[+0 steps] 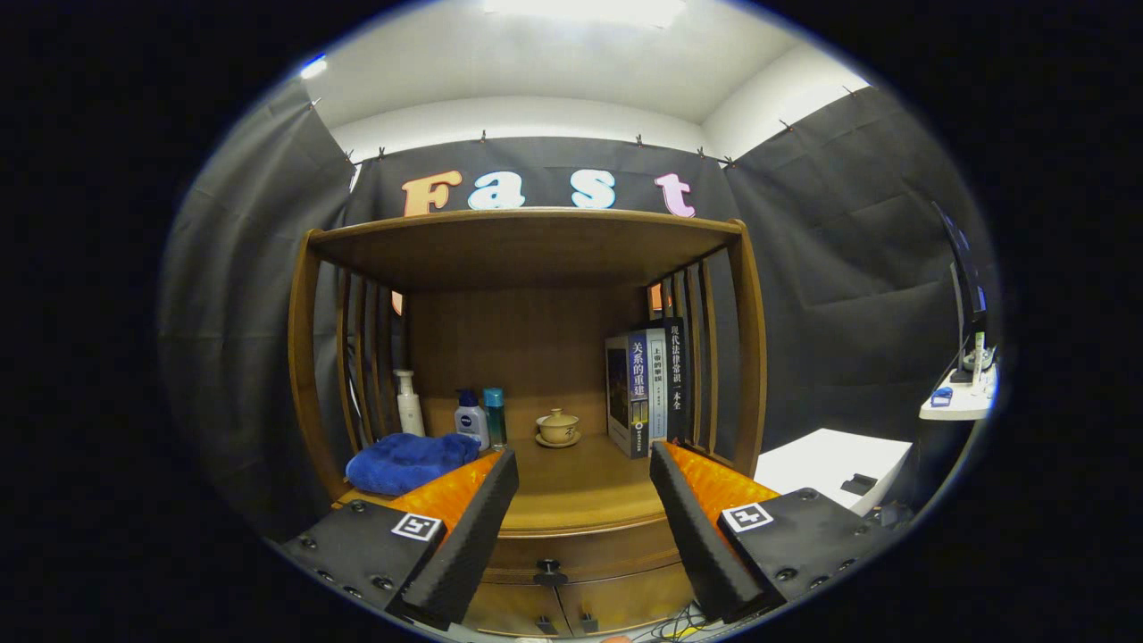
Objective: Pull open the drawer, take out the items inside it, and place them on the countertop above the cabinet.
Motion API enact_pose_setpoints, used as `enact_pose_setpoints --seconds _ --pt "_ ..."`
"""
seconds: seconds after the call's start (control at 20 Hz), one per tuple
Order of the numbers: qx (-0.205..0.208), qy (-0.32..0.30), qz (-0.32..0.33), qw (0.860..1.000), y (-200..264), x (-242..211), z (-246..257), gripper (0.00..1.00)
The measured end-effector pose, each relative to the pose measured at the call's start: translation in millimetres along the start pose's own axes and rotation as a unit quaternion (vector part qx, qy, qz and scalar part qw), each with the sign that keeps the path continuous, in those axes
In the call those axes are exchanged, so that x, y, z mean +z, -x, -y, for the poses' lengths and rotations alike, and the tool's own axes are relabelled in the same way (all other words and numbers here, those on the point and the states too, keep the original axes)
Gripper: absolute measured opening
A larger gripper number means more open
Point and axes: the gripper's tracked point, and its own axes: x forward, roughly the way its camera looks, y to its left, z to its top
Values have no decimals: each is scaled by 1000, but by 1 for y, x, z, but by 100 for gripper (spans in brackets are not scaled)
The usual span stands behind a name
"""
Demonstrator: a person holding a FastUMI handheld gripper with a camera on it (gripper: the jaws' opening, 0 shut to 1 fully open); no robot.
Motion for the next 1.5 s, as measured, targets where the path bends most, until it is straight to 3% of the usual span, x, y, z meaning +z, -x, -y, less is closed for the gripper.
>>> enact_pose_setpoints --seconds 0.3,0.6,1.0,1.5 --pt "17 -29 -12 999 -15 -28 -9 98" --pt "31 14 0 999 -28 -66 -18 98" --pt "52 -5 -52 997 -54 -145 -28 98" --pt "48 3 -108 993 -79 -219 -18 98"
